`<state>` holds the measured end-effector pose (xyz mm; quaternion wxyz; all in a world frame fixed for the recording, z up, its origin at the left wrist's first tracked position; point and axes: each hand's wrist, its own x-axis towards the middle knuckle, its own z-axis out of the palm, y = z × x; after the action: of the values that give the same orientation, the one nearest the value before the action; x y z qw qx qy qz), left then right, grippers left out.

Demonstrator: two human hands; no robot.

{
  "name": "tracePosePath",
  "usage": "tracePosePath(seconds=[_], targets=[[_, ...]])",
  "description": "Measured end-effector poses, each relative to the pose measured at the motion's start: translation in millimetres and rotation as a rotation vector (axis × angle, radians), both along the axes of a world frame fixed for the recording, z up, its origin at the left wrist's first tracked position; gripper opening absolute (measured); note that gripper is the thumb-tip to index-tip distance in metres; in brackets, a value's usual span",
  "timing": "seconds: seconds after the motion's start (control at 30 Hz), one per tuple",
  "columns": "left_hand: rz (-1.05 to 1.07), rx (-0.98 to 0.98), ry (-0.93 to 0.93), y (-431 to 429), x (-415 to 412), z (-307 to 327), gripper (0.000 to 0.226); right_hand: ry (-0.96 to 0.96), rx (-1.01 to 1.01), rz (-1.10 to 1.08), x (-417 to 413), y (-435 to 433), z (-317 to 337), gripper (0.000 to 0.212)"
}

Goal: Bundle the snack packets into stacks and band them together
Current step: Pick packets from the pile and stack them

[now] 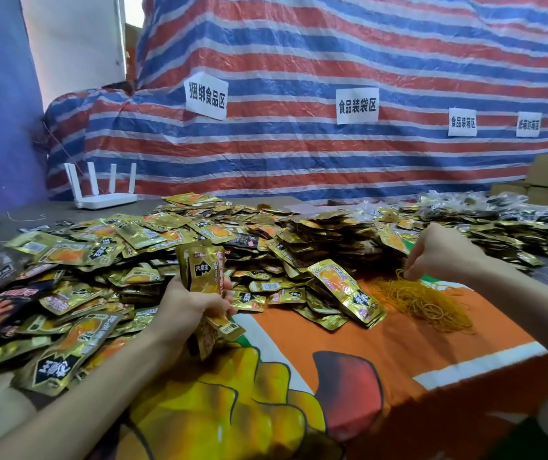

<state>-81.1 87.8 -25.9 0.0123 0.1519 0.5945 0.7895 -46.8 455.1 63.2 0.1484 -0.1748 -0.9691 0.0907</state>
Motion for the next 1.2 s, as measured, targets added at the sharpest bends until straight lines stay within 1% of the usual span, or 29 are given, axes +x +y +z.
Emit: tracePosePath(seconds=[0.1,0.27,0.37,0.5,0.57,0.7,0.77,0.8,0.87,0.93,1.0,1.03,1.1,1.13,1.2], targets=[[-0.003,0.000,-0.008,0,-1,1,0.031,0.020,-0.021,0.018,-5,1,-2,0.011],[-0.028,0.013,-0.033,1,1,2,0.039,-0.026,-0.025,0.034,-9,-1,-9,0.014],[-0.032,0.013,-0.025,0,1,3,0.039,-0.026,-0.024,0.024,-8,-2,-10,0.013],[-0.030,0.004,-0.023,-1,0,2,0.033,0.000,-0.029,-0.001,-7,-4,-11,0.014],[-0.030,0.008,-0.039,-1,0,2,0.036,0.013,-0.010,-0.023,-7,-4,-10,0.014],[-0.033,0.022,-0.051,0,2,4,0.036,0.079,0.034,-0.046,-7,-5,-8,0.016],[-0.017,0.026,-0.047,0,3,5,0.032,0.175,0.024,0.004,-5,-12,-5,0.014],[-0.004,0.037,-0.053,0,3,6,0.034,0.237,-0.012,0.068,-5,-20,-3,0.013],[0.012,0.073,-0.069,0,4,9,0.036,0.325,-0.152,0.266,-4,-45,2,0.010],[0.006,0.095,-0.076,-3,4,14,0.040,0.334,-0.330,0.450,-5,-84,3,0.009],[-0.043,0.117,-0.104,-9,3,19,0.048,0.307,-0.528,0.589,-11,-126,-4,0.006],[-0.066,0.115,-0.131,-13,3,20,0.051,0.289,-0.611,0.641,-16,-147,-9,0.006],[-0.084,0.076,-0.196,-19,3,23,0.044,0.248,-0.738,0.726,-28,-184,-19,0.008],[-0.072,0.056,-0.231,-22,2,24,0.039,0.237,-0.783,0.760,-35,-199,-23,0.010],[-0.025,0.066,-0.295,-26,0,26,0.038,0.275,-0.831,0.767,-48,-223,-31,0.010]])
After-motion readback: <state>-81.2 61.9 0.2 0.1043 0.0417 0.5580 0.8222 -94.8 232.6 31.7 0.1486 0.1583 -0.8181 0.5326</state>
